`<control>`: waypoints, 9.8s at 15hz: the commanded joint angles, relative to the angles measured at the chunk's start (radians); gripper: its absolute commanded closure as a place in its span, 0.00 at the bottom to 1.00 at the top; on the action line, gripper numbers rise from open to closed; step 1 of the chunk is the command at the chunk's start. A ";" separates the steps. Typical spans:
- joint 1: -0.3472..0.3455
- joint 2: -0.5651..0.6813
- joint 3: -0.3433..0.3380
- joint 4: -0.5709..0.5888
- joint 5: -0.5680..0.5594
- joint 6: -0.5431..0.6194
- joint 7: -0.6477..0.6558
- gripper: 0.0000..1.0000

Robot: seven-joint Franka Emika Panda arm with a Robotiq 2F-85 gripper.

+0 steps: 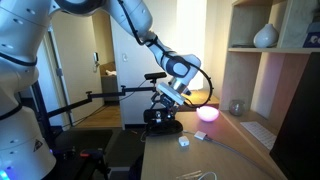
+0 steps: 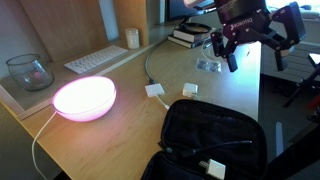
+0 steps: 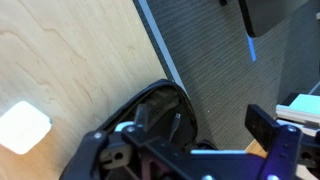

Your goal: Remove the black cable from the case and put it on the table

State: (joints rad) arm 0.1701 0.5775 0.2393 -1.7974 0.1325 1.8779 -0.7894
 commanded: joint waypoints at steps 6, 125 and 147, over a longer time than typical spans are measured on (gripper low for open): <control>0.065 0.116 0.055 0.123 -0.057 -0.073 0.033 0.00; 0.385 0.446 -0.015 0.403 -0.542 0.003 0.570 0.00; 0.368 0.422 -0.010 0.409 -0.534 -0.027 0.565 0.39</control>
State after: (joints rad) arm 0.5331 1.0082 0.2273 -1.4042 -0.4155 1.8723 -0.2314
